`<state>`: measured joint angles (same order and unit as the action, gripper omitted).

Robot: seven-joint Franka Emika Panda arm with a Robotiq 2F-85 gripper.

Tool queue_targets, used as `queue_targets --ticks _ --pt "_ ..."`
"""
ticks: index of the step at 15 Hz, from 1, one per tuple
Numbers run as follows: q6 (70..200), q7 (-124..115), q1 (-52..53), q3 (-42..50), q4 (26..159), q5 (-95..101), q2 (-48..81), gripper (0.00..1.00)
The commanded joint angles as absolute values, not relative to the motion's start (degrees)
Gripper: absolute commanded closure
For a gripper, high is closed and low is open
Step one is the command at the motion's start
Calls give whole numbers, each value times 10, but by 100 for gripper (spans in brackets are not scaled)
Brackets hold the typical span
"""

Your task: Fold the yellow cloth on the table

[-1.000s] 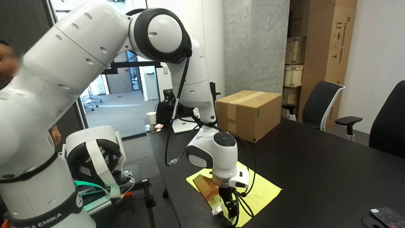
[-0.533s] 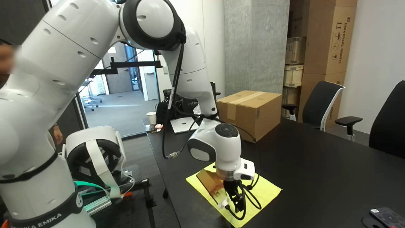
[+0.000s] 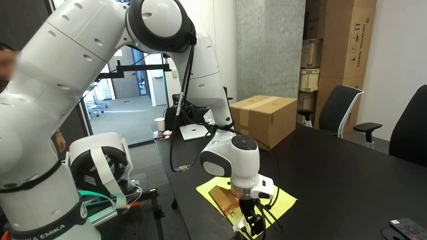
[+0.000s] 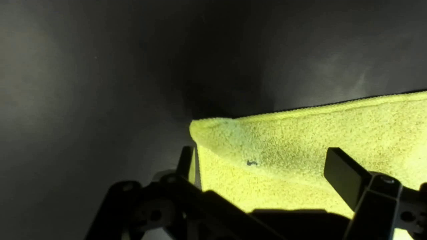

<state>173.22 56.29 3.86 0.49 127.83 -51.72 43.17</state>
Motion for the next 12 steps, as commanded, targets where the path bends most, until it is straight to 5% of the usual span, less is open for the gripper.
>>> queue_targets --ticks 1,12 --pt "1714 552 54 23 1273 -502 434 0" --pt "1683 560 65 23 1257 -468 455 0"
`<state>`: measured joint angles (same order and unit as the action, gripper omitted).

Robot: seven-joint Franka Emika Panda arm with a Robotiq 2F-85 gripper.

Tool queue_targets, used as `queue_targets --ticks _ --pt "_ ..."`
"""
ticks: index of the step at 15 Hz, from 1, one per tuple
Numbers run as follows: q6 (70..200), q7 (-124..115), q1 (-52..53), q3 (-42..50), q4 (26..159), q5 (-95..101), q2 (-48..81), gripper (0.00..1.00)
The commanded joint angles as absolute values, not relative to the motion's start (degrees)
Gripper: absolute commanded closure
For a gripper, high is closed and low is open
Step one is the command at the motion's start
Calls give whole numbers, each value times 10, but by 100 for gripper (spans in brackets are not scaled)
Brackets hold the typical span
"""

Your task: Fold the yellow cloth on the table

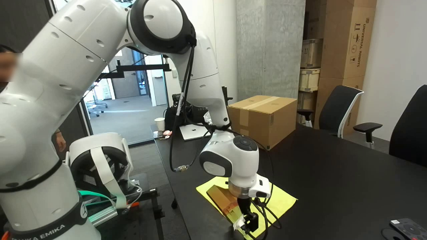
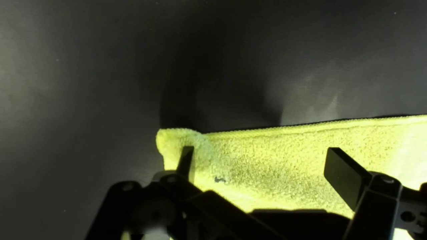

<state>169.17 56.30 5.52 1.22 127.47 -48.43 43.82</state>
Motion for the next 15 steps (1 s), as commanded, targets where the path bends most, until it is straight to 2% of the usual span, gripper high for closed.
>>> queue_targets --ticks 1,15 --pt "1686 558 69 27 1255 -463 459 0" --pt "1682 554 101 78 1226 -435 479 0"
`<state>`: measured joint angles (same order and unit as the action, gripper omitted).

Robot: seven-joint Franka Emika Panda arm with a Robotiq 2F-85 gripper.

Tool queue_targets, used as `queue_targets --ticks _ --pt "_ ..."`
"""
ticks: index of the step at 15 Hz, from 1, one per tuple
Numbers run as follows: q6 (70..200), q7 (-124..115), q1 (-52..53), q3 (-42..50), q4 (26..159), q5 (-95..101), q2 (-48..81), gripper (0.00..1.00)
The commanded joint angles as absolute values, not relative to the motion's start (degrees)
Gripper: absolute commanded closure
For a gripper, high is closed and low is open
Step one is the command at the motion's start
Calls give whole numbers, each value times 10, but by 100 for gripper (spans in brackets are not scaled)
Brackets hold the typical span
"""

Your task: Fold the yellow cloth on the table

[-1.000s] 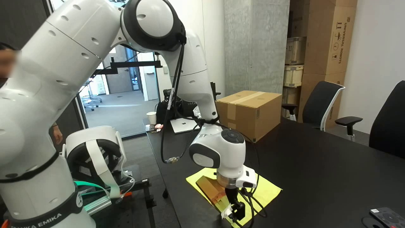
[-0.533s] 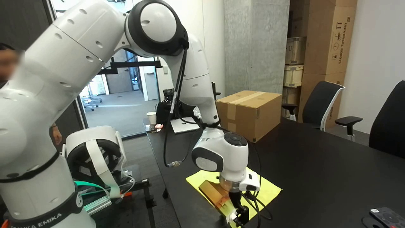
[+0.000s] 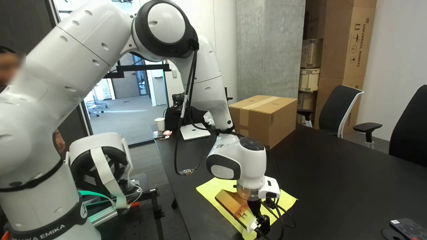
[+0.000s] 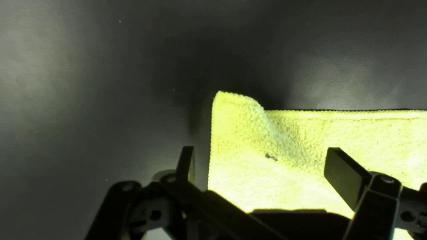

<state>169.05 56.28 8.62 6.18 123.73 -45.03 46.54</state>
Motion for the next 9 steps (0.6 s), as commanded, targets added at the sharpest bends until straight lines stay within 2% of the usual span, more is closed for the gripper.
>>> queue_targets --ticks 1,2,5,6,9 --pt "1680 554 102 79 1227 -434 481 0" --pt "1700 492 54 40 1237 -345 477 0" --pt "1698 409 25 22 1237 -227 483 0" --pt "1697 381 11 14 1234 -190 487 20" --pt "1694 309 -19 -2 1234 -101 485 42"
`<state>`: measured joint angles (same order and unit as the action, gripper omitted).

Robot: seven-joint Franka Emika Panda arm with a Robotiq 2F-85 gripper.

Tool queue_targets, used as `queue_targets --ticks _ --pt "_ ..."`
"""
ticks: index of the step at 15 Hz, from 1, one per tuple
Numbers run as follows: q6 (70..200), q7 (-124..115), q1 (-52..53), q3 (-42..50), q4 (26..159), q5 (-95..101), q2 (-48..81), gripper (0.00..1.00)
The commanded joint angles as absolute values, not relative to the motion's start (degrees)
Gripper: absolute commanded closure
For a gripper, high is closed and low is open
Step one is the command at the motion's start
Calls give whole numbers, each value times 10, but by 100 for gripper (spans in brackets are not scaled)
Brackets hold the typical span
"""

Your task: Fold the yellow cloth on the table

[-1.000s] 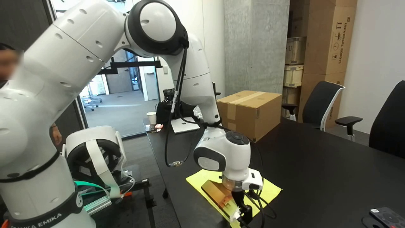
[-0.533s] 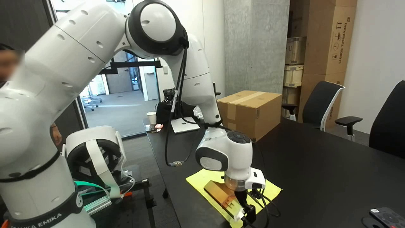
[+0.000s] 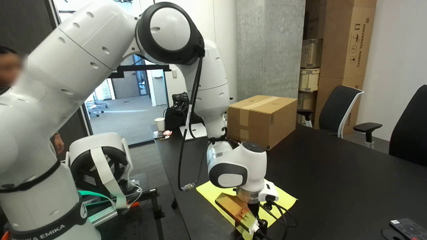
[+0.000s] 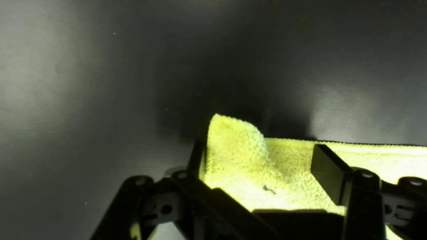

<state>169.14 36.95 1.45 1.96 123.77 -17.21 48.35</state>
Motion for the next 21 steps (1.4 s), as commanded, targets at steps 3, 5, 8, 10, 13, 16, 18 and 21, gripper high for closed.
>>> queue_targets --ticks 3,5,8,10,13,16,18,21 --pt "1696 254 -45 -18 1231 -40 478 64" --pt "1695 229 -55 -26 1233 -17 468 79" --pt "1692 200 -56 -31 1239 6 451 95" --pt "1688 188 -50 -33 1238 17 439 98" --pt "1677 169 -38 -34 1219 29 428 93" --pt "1657 142 -22 -33 1173 28 434 95" --pt "1634 124 -10 -35 1125 24 450 94" --pt "1585 106 4 -43 1043 19 482 95"
